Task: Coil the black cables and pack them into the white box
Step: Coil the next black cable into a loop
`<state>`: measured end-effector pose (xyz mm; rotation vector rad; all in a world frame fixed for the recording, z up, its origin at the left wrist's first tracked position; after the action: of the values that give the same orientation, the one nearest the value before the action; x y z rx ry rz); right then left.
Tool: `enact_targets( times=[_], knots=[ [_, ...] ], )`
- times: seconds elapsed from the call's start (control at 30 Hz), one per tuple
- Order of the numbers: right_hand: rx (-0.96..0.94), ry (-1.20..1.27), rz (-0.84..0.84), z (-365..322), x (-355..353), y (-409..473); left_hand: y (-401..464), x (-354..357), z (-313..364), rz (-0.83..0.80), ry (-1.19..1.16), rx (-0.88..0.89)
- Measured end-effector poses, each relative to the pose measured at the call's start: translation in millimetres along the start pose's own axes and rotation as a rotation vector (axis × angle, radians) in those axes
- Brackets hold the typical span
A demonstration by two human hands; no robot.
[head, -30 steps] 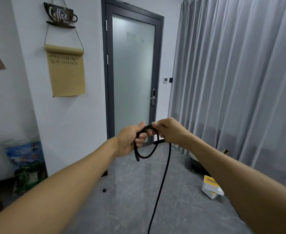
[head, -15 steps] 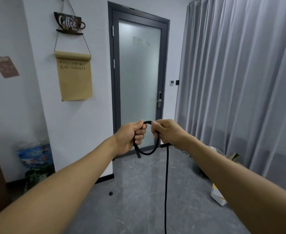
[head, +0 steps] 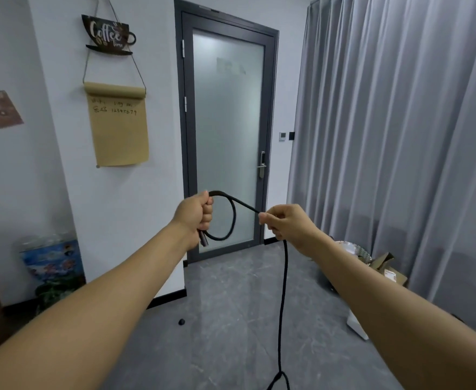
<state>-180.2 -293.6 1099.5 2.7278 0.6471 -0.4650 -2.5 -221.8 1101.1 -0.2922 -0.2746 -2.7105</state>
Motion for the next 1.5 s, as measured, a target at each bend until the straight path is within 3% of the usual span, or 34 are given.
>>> enact_targets(
  times=[0.2, 0.3, 0.37, 0.5, 0.7, 0.87, 1.03, 1.3, 1.5],
  knots=[
    [0.055, -0.051, 0.156, 29, -24, 1, 9, -78, 21, 0.414, -0.195, -0.002],
    [0.004, -0.201, 0.284, 16, -24, 9, 7, -96, 31, 0.497, -0.105, 0.085],
    [-0.07, -0.33, 0.291, -7, -10, 13, 8, -88, 40, 0.45, 0.038, 0.176],
    [-0.251, -0.657, 0.045, -57, 47, 11, 5, -53, 52, 0.27, 0.423, 0.336],
    [-0.435, -0.622, -0.136, -108, 64, -5, -3, -21, 47, 0.014, 0.64, 0.396],
    [-0.431, -0.39, -0.133, -114, 48, -5, -15, 5, 38, -0.199, 0.516, 0.302],
    [-0.362, -0.173, -0.002, -100, 24, 5, -21, 27, 22, -0.376, 0.143, 0.107],
    [-0.243, 0.021, 0.02, -78, 21, 10, -27, 39, 18, -0.407, -0.119, -0.044],
    [-0.188, -0.019, -0.055, -64, 29, 10, -23, 24, 15, -0.322, 0.017, -0.031]
  ],
)
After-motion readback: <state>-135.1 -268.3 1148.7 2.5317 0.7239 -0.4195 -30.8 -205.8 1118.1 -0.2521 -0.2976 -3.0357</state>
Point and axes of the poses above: each hand's wrist, its own y-axis towards the middle knuckle, its own x-axis out of the palm, z = x × y, the point moved 8 cm from there along y, towards the middle knuckle, and after that the axes turned 3 degrees about x, right-handed, at the moved point
